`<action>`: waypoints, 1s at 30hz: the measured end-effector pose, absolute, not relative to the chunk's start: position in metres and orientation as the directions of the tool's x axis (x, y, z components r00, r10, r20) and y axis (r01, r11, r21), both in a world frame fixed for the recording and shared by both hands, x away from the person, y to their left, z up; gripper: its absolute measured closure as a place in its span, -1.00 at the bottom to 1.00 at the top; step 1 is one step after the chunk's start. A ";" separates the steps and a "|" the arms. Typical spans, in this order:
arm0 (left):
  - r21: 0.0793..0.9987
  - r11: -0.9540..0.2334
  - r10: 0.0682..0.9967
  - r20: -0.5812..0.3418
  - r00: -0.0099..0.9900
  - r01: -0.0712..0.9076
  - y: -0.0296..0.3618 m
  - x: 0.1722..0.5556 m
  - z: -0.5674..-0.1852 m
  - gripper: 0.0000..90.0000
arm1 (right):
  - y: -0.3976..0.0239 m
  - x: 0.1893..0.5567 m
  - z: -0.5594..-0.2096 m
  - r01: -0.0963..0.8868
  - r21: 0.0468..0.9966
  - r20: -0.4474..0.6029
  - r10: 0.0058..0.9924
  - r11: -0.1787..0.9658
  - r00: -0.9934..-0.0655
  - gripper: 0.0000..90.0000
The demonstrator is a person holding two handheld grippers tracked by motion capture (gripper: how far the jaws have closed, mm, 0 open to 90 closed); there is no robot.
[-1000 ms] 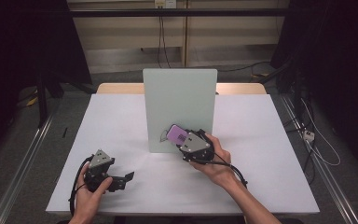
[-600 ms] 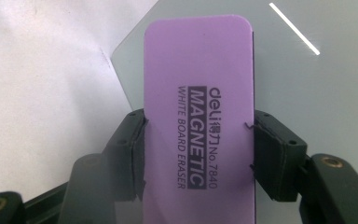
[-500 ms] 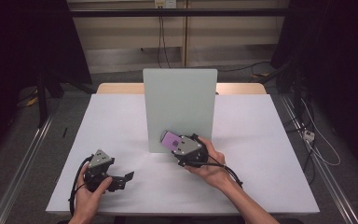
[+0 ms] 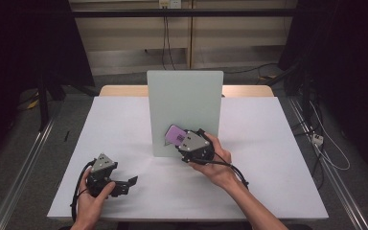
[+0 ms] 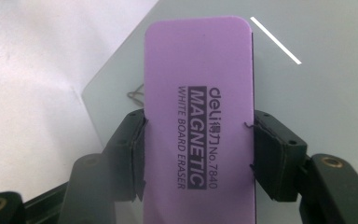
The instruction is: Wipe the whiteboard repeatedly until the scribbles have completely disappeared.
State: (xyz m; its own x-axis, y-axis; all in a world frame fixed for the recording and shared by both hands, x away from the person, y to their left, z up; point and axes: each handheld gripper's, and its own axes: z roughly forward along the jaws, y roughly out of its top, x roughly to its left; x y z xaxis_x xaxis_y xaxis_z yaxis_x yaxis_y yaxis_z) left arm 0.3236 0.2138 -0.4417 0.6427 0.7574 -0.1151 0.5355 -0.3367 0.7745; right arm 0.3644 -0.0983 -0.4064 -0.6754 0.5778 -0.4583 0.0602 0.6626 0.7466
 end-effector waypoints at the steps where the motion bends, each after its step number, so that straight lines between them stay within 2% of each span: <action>1: 0.774 -0.336 0.756 -0.117 0.644 0.536 0.214 0.323 -0.442 -0.88 | -0.096 0.364 -0.408 0.059 0.744 -0.461 0.574 0.666 -0.677 -0.07; 11: 0.772 -0.343 0.755 -0.112 0.646 0.535 0.215 0.323 -0.441 -0.88 | -0.078 0.362 -0.425 0.048 0.700 -0.463 0.504 0.712 -0.730 -0.07; 22: 0.772 -0.342 0.755 -0.114 0.646 0.536 0.216 0.324 -0.441 -0.88 | -0.071 0.361 -0.432 0.057 0.676 -0.447 0.471 0.734 -0.760 -0.07; 25: 0.774 -0.341 0.756 -0.111 0.645 0.533 0.216 0.324 -0.441 -0.88 | -0.072 0.361 -0.427 0.056 0.676 -0.464 0.483 0.735 -0.743 -0.07; 30: 0.776 -0.329 0.761 -0.120 0.638 0.538 0.216 0.323 -0.441 -0.88 | -0.092 0.366 -0.407 0.073 0.740 -0.447 0.569 0.669 -0.690 -0.07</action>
State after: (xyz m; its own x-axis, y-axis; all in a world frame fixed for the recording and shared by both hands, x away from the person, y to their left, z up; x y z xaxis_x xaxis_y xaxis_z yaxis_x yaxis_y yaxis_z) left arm 0.3232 0.2157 -0.4414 0.6380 0.7606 -0.1200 0.5382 -0.3291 0.7759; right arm 0.3655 -0.0920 -0.4067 -0.6904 0.5691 -0.4467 0.0726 0.6688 0.7399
